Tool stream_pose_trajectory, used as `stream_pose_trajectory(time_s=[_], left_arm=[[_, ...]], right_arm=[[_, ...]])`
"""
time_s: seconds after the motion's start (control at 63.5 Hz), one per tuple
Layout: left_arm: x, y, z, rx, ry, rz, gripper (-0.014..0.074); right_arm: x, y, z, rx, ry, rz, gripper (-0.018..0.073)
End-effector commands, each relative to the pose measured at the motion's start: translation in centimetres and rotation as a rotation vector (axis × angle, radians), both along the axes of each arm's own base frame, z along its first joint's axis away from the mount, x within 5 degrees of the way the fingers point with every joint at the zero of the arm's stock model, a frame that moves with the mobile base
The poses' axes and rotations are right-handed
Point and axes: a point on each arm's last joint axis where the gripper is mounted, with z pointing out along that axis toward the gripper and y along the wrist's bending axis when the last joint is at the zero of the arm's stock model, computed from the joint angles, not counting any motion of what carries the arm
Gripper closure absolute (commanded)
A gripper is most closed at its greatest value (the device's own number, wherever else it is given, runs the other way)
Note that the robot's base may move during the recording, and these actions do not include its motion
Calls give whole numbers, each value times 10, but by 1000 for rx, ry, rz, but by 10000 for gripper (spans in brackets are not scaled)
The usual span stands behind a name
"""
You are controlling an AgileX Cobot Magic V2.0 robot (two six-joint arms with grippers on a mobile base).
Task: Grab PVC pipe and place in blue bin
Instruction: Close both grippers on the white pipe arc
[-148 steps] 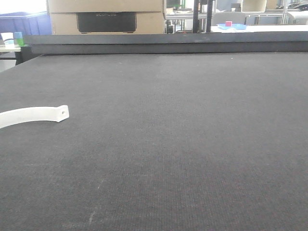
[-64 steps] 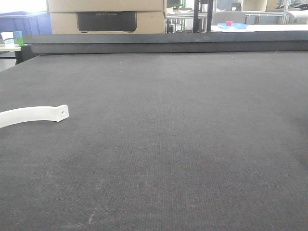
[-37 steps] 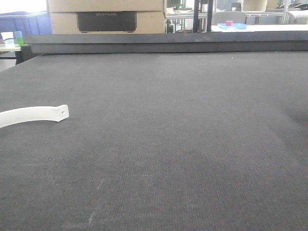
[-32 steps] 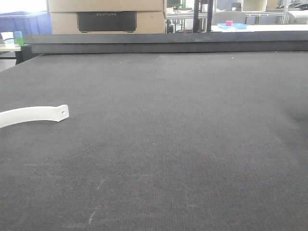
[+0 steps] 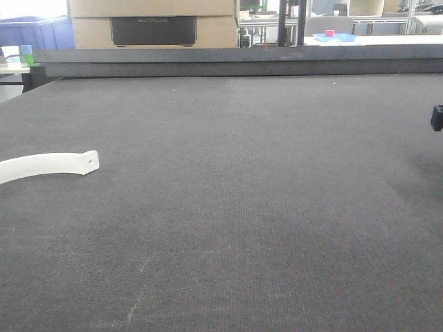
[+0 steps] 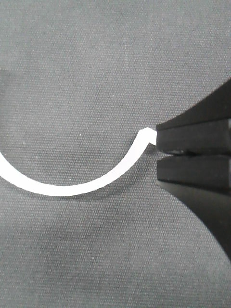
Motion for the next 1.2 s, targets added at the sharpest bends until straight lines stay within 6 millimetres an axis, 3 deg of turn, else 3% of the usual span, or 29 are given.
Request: stream_pose_trajectory(time_s=[0.0,0.22,0.299,0.504,0.598,0.756,0.866,1.008,1.181], left_arm=[[0,0,1,-14,4,12,707],[0,0,1,-19,6,13,707],[0,0,1,-20,6,13,707],[-1,-2,1,-45,18,17,707],[-1,-2,1,-45,24,17,707],[-3,-2,7,-45,51,12,707],[3,-2,17,-46,7,16,707],[25,3,14,27,6,7,707],[61,3,-4,57,92,1,707]], right_arm=[[3,-2,0,-10,-12,-5,399],[5,-6,-5,-52,3,1,406],[5,-6,-9,-51,30,2,464],[5,-6,-10,-48,31,0,727],[6,-5,-9,-40,20,-4,727],[6,0,12,-43,-35,69,727],[3,13,39,-47,-115,165,727],[-8,30,61,-51,-170,261,727],[-22,44,72,-46,-158,319,727]])
